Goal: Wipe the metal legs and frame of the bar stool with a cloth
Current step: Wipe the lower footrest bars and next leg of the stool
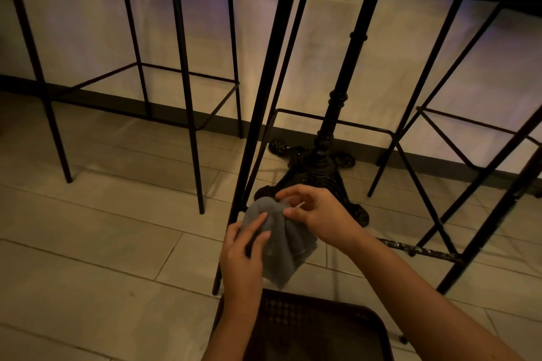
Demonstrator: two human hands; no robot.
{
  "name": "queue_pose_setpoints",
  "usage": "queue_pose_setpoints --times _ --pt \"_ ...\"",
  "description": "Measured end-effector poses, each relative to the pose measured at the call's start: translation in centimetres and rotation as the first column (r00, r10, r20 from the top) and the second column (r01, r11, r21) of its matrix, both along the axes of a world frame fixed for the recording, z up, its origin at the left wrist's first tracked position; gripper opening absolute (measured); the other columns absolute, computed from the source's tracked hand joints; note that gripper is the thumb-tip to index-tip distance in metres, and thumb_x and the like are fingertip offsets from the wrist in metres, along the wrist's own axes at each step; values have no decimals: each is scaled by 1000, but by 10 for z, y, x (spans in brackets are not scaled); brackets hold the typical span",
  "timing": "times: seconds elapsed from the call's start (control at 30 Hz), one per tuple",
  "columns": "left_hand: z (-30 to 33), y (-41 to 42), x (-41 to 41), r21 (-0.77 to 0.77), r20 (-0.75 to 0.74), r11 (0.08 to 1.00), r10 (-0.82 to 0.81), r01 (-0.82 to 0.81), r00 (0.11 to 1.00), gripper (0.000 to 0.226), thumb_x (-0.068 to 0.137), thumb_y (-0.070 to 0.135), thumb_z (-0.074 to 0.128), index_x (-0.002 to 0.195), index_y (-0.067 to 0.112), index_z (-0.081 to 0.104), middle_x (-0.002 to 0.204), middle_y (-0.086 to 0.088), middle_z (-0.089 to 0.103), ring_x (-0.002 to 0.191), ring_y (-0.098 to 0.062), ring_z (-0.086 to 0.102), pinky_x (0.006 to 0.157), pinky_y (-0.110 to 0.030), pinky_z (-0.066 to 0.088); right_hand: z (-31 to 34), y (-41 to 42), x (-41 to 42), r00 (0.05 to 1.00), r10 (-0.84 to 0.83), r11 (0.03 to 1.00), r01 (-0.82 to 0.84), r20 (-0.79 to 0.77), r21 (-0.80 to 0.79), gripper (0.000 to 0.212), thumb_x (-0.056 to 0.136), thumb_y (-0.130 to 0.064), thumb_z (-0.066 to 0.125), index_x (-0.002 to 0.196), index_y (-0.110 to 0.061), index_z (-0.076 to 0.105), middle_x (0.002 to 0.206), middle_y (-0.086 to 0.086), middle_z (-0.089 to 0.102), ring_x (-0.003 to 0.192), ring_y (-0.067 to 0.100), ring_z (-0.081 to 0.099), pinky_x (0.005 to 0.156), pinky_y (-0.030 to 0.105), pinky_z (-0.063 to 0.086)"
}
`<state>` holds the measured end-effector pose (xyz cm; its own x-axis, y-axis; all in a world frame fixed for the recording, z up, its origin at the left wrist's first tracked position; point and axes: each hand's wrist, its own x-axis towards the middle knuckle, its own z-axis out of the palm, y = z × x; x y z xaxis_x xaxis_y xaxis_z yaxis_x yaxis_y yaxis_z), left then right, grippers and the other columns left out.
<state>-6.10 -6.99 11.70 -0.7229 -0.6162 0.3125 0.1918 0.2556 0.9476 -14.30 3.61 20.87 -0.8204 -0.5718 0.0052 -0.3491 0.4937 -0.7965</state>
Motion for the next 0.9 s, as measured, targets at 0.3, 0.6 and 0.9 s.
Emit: queue_pose_setpoints --times 0.3,0.6,0.9 --pt "-8 -15 -18 -468 11 883 48 -37 999 29 80 3 65 108 9 66 105 2 46 94 10 39 86 4 31 -42 3 7 914 -174 955 248 -367 163 19 84 -25 63 102 -29 63 94 -8 57 96 10 50 80 25 47" --pt "-15 -22 -45 -717 145 697 145 3 979 38 64 18 80 101 20 70 116 -11 55 102 -20 38 77 -33 50 -39 27 -19 826 -256 904 388 -502 177 26 83 -28 64 108 -27 64 110 -1 58 113 21 41 91 38 40" --pt "-11 -16 -56 -895 142 445 215 33 966 43 47 14 89 87 18 73 89 -3 64 83 -21 60 71 -34 50 -44 60 -21 892 -164 927 286 -421 244 43 84 -34 63 124 -23 56 126 -1 55 119 16 44 96 29 36"
